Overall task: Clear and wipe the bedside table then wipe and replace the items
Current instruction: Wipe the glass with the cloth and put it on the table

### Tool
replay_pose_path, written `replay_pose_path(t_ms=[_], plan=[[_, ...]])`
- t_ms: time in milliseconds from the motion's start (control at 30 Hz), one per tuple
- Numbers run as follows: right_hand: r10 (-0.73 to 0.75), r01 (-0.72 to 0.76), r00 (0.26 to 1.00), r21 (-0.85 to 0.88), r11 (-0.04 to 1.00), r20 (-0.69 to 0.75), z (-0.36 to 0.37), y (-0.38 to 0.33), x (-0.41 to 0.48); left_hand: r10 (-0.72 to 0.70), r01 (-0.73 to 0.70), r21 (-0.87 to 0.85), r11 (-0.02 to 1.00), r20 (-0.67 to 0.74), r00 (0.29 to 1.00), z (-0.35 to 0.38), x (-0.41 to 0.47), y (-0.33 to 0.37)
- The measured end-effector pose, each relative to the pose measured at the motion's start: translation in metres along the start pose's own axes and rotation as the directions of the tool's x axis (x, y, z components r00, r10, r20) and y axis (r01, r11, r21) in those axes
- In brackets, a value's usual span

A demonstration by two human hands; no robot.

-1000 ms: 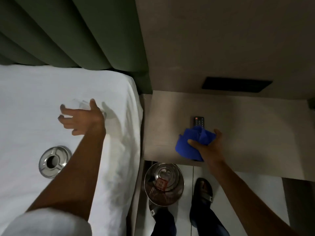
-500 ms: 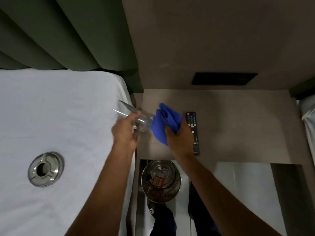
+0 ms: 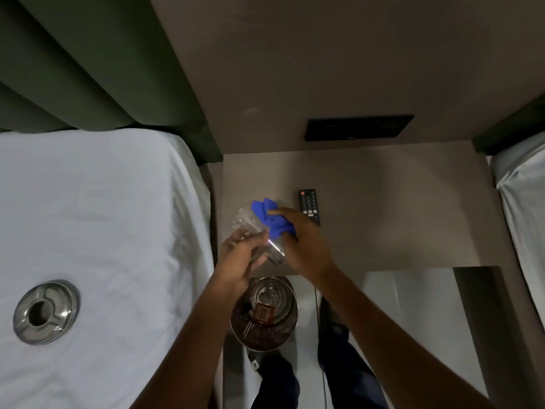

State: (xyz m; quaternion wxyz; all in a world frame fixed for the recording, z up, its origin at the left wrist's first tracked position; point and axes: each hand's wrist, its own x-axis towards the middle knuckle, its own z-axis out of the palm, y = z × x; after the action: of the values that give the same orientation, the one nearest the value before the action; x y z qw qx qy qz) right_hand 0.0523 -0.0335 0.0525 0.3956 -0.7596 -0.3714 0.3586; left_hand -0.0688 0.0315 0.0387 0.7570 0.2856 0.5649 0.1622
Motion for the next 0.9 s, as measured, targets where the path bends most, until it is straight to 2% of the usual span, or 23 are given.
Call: replay_pose_path(t_ms=[67,167,300,400,467,567,667,800,900], plan=[[0.12,-0.141,0.984,0.168,0.976,0.129,-0.018,-0.003,0.014,-0.003,-0.008,0.084,0.996,0.133,0.991,-0.003,-0.004,-0.001],[0.327,-0.376,0.922,0.284,0.882,0.206,-0.033,0.012,0.031,0.044,-0.042,-0.015,0.999,0.18,0.983,0.003,-0.002,-0.005],[0.517,-0.552,0.834,0.272,0.788,0.195,-0.025,0.042,0.025,0.072,-0.059,-0.184,0.981,0.065,0.995,0.018,0.015,-0.003],[0.598,-0.612,0.784,0.365,0.701,0.166,-0.017,0.05,0.021,0.115,-0.119,-0.196,0.973,-0.03,0.993,0.034,0.029,-0.005],[0.614,-0.602,0.783,0.376,0.705,0.101,-0.014,0.05,0.023,0.161,-0.178,-0.175,0.968,-0.108,0.981,0.045,0.037,-0.01],[0.477,-0.449,0.877,0.251,0.857,-0.061,-0.017,0.046,0.022,0.167,-0.191,-0.109,0.975,-0.197,0.966,0.053,0.045,-0.016],[0.215,-0.214,0.971,0.023,0.977,-0.108,-0.026,0.041,0.018,0.132,-0.139,-0.039,0.989,-0.153,0.979,0.059,0.046,-0.017],[0.045,-0.045,0.997,0.004,0.999,-0.056,-0.042,0.041,0.032,-0.041,0.042,-0.026,0.999,0.016,0.999,0.065,0.045,-0.014],[-0.179,0.186,0.983,-0.267,0.946,0.051,-0.047,0.046,0.035,-0.104,0.097,-0.179,0.979,-0.032,0.994,0.066,0.059,-0.011]])
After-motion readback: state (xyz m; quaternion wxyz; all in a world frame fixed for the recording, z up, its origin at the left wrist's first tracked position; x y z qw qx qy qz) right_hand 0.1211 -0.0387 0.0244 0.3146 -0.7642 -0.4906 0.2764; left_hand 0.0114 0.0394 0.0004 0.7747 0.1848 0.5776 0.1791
